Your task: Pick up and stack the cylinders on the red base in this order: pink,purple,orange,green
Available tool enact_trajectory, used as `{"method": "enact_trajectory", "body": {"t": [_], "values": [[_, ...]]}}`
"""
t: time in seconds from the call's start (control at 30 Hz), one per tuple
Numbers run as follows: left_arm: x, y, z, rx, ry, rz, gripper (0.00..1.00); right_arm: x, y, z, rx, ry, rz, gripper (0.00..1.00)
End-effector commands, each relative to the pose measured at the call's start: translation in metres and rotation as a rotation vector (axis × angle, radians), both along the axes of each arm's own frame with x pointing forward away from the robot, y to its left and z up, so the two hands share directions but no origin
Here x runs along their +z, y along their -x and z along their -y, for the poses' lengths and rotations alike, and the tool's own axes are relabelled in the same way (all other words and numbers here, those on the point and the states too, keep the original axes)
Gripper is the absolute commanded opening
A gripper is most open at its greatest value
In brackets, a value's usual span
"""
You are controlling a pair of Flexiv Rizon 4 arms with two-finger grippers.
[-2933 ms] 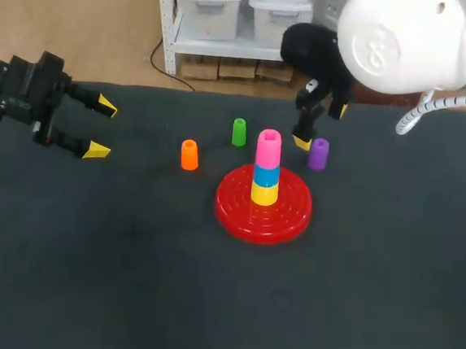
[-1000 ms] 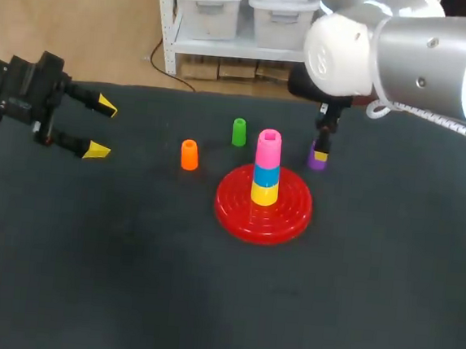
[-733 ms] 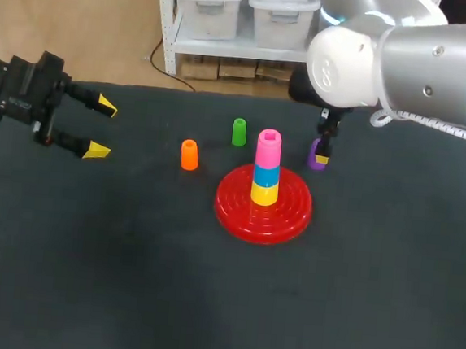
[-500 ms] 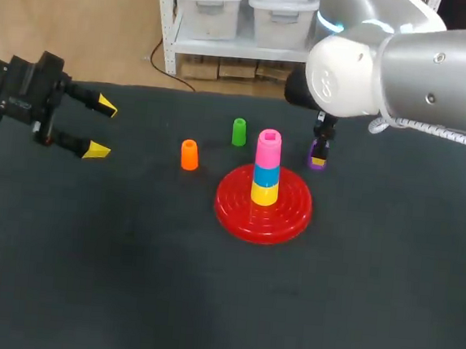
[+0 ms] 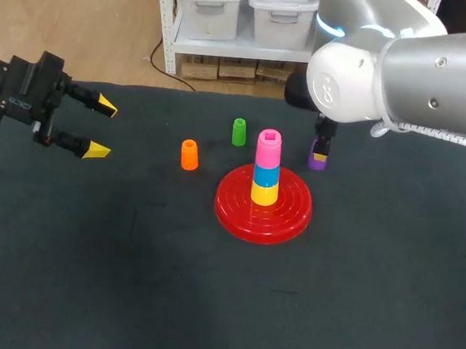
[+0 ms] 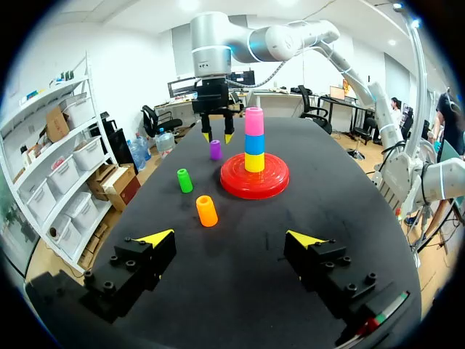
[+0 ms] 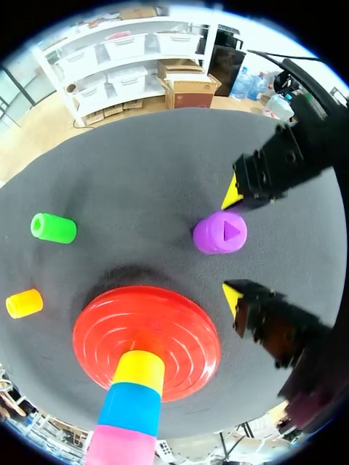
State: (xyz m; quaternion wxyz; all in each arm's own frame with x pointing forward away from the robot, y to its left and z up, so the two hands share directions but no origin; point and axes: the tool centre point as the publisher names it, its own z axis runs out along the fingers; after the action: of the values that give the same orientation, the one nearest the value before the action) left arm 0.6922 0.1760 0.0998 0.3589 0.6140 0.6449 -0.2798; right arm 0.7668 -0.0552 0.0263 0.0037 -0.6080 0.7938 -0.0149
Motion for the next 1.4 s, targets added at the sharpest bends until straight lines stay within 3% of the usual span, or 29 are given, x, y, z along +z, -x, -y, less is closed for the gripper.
{"method": "enact_trajectory", "body": {"t": [0.03,0.07,0.17,0.4,0.57,0.6,0.63,0.67,0.7,0.9,1.4], "values": [[-0.001,0.001,0.000,0.002,0.001,0.004,1.00,-0.001,0.001,0.000,0.002,0.001,0.001,0.13],[-0.001,0.001,0.000,0.002,0.001,0.004,1.00,-0.001,0.001,0.000,-0.001,0.009,0.000,0.00],[-0.001,0.001,0.000,0.002,0.001,0.004,1.00,0.007,0.003,0.001,0.003,0.007,0.025,0.00],[-0.001,0.001,0.000,0.002,0.001,0.004,1.00,0.061,0.012,0.002,0.057,0.032,0.082,0.00],[-0.001,0.001,0.000,0.002,0.001,0.004,1.00,0.065,0.014,0.005,0.050,0.059,0.068,0.00],[-0.001,0.001,0.000,0.002,0.001,0.004,1.00,0.064,0.014,0.005,0.039,0.050,0.066,0.09],[-0.001,0.001,0.000,0.002,0.001,0.004,1.00,0.063,0.014,0.005,0.032,0.025,0.065,0.34],[-0.001,0.001,0.000,0.002,0.001,0.004,1.00,0.062,0.014,0.005,0.029,0.022,0.060,0.71],[-0.001,0.001,0.000,0.002,0.001,0.004,1.00,0.061,0.013,0.004,0.031,0.010,0.053,1.00],[-0.001,0.001,0.000,0.002,0.001,0.004,1.00,0.048,0.009,-0.007,0.056,-0.037,0.013,1.00],[-0.001,0.001,0.000,0.002,0.001,0.004,1.00,0.017,-0.003,-0.008,0.072,-0.002,-0.010,1.00]]}}
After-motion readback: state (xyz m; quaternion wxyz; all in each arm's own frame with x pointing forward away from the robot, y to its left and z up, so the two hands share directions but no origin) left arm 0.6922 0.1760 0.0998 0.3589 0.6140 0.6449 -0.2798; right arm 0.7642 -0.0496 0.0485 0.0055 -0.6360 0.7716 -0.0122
